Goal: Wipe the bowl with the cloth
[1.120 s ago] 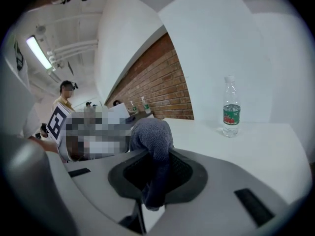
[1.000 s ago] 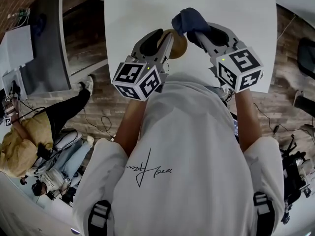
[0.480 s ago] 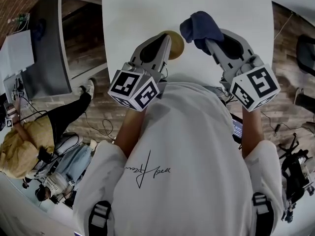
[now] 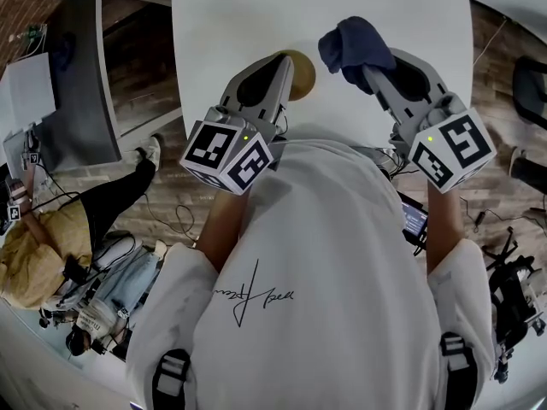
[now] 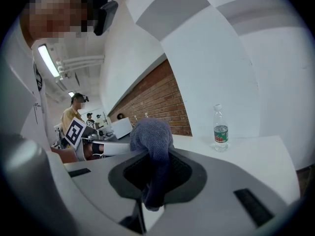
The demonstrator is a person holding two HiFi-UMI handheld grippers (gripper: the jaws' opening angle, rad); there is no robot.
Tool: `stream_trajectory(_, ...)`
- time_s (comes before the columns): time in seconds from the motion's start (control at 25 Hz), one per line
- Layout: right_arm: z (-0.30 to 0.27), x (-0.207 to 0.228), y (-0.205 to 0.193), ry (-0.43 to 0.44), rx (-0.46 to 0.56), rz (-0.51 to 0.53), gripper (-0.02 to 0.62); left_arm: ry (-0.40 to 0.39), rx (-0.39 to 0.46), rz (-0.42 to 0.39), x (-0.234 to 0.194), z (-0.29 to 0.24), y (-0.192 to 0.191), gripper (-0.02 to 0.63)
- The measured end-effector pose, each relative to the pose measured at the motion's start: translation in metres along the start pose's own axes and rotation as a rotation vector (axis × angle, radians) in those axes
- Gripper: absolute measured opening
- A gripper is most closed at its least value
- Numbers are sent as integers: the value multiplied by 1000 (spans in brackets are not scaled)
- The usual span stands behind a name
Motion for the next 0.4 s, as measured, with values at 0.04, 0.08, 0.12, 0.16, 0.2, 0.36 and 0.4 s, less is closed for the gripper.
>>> stream_trajectory(0.04, -1, 0, 0, 3, -2, 1, 54, 2, -1, 0, -1, 0, 0, -14)
stream_trajectory(0.08, -2, -1, 0, 6, -4, 3, 54, 3, 0, 0, -2, 0, 0, -15)
stream_trajectory(0.12, -3, -1, 0, 9, -6, 5, 54, 4, 0, 0, -2, 1, 1, -14)
stream_trajectory(0.16, -3, -2, 0, 12, -8, 5, 54, 5, 1, -1, -3, 2, 1, -15)
stream_trajectory(0.2, -3, -2, -1, 15, -10, 3, 54, 5, 1, -3, -4, 2, 1, -14)
stream_trajectory(0.36, 1, -1, 1, 21, -14, -7, 54, 7, 2, -7, -2, 2, 4, -15)
stream_trajectory(0.4, 2, 0, 1, 23, -14, -9, 54, 8, 2, -8, -2, 1, 5, -14)
Point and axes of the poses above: the fingertips, and each gripper's own axes: z backward along the fingers, x to its right, y out of its top, the point moved 2 cm from there along z, backward along the fingers, and after that the axes turned 11 degrees about -z, right-handed, at the moved point
